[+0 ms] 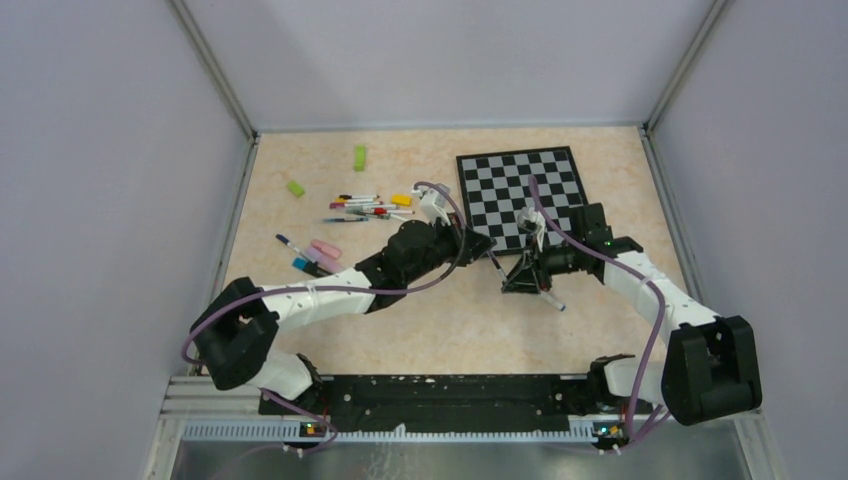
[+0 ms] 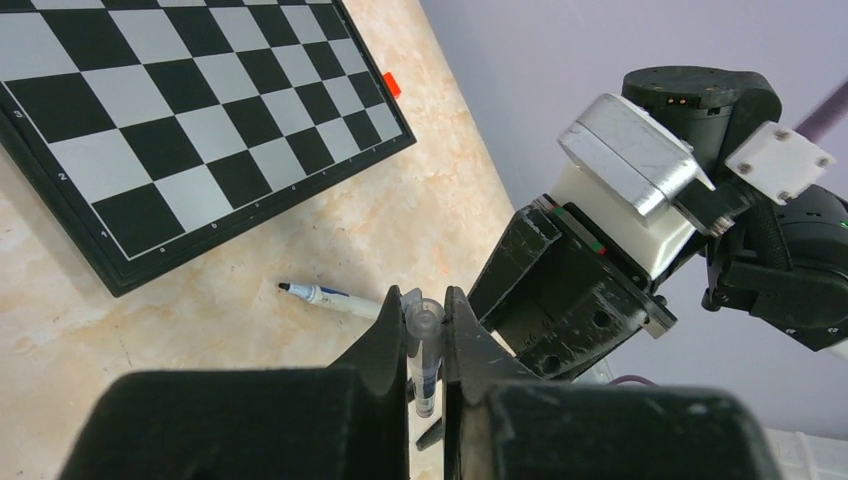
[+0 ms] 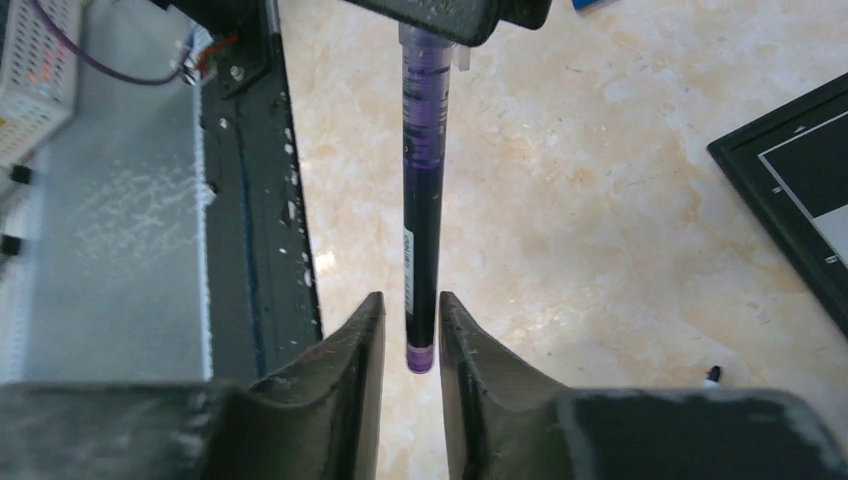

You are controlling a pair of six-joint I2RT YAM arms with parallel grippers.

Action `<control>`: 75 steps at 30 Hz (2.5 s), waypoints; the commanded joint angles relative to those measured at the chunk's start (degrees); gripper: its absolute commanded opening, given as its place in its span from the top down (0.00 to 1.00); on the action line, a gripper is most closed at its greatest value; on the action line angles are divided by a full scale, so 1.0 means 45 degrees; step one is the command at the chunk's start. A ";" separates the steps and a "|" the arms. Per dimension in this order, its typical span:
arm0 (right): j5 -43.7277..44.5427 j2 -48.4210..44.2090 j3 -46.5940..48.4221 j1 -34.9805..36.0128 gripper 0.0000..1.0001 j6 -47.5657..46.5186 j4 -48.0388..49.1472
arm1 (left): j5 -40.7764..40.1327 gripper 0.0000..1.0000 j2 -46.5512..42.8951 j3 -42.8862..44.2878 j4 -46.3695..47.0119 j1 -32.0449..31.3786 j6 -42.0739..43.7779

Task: Open the pen caps
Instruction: Open the pen cap from the pen, then place the pen at the center of the board.

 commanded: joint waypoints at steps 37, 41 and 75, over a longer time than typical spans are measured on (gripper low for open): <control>-0.2746 0.0245 0.0453 -0.0229 1.00 0.1039 0.0689 | -0.2799 1.00 -0.0953 0.0435 0.3018 0.1961 -0.0579; -0.2477 0.0237 0.0509 -0.0220 1.00 0.0705 0.0421 | -0.3101 1.00 -0.1377 0.0594 0.2633 0.2418 -0.0501; 0.7792 0.2477 0.1129 -0.2776 0.79 -0.2717 -0.1760 | 0.1100 1.00 -0.6686 -0.5777 -0.2291 0.2547 0.1919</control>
